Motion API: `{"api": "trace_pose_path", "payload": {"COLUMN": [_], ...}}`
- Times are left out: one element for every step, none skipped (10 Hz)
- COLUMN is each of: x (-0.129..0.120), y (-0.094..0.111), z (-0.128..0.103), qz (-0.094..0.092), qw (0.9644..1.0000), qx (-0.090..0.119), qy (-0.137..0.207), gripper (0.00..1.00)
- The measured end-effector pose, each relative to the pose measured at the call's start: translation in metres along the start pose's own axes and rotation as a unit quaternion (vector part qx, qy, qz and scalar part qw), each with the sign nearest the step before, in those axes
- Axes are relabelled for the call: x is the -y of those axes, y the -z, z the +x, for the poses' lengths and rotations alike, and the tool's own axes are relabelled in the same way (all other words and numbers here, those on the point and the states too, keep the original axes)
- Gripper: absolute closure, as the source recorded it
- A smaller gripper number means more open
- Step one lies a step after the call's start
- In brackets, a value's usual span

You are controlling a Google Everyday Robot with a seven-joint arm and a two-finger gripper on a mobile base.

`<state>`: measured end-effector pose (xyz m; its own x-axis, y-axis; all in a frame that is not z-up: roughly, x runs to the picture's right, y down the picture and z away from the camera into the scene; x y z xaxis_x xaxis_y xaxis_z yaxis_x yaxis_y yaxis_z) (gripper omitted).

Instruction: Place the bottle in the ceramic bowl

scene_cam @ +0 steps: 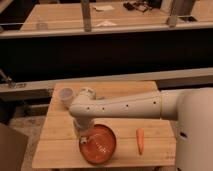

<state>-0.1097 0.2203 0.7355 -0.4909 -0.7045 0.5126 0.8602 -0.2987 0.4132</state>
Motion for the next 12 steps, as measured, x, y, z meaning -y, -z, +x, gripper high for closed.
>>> {"api": "trace_pose_path", "payload": {"x": [-0.006,-0.01,-0.015,-0.016,-0.016,-0.017,-0.019,-0.023,-0.024,-0.024,-0.026,-0.027], "y": [0.002,0.002,0.003,0.004,0.005,0.005,0.006,0.007,0.008,0.008,0.009,0.01], "z": [-0.006,-0.009,-0.012,-0.014,-0.016,-0.017,-0.019,-0.021,-0.022,-0.023,-0.025,-0.026], "qz": [0.001,0.001,0.002,0.004,0.005,0.007,0.007,0.008,0.009,0.01,0.012,0.013], "qw": [1.0,1.0,0.9999,0.9999,0.9999,0.9998,0.9998,0.9997,0.9997,0.9996,0.9995,0.9995], "qx": [0.0,-0.001,-0.002,-0.003,-0.005,-0.005,-0.006,-0.007,-0.007,-0.008,-0.008,-0.008], "qy": [-0.003,-0.006,-0.012,-0.013,-0.014,-0.016,-0.018,-0.02,-0.022,-0.024,-0.027,-0.029], "gripper": [0.72,0.73,0.73,0.71,0.62,0.55,0.51,0.48,0.44,0.42,0.41,0.36]}}
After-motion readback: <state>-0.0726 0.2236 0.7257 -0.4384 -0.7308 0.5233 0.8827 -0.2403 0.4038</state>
